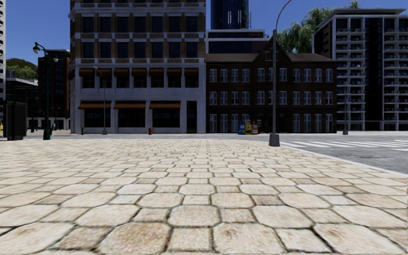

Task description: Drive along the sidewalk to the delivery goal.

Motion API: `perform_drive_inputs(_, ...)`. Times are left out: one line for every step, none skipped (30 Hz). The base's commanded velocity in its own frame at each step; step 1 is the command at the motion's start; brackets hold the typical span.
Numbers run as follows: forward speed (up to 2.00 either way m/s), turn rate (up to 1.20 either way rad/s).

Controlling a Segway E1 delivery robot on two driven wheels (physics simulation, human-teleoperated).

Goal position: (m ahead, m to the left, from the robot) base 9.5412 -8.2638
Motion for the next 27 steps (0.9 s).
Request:
perform_drive_inputs(2.00,0.00)
perform_drive_inputs(2.00,0.00)
perform_drive_inputs(2.00,0.00)
perform_drive_inputs(2.00,0.00)
perform_drive_inputs(2.00,0.00)
perform_drive_inputs(2.00,0.00)
perform_drive_inputs(2.00,0.00)
perform_drive_inputs(2.00,0.00)
perform_drive_inputs(2.00,0.00)
perform_drive_inputs(2.00,0.00)
perform_drive_inputs(2.00,0.00)
perform_drive_inputs(2.00,0.00)
perform_drive_inputs(2.00,0.00)
perform_drive_inputs(2.00,0.00)
perform_drive_inputs(2.00,0.00)
perform_drive_inputs(2.00,0.00)
perform_drive_inputs(2.00,0.00)
perform_drive_inputs(2.00,0.00)
perform_drive_inputs(2.00,0.00)
perform_drive_inputs(2.00,0.00)
perform_drive_inputs(2.00,0.00)
perform_drive_inputs(2.00,0.00)
perform_drive_inputs(2.00,0.00)
perform_drive_inputs(2.00,0.00)
perform_drive_inputs(2.00,0.00)
perform_drive_inputs(2.00,0.00)
perform_drive_inputs(2.00,0.00)
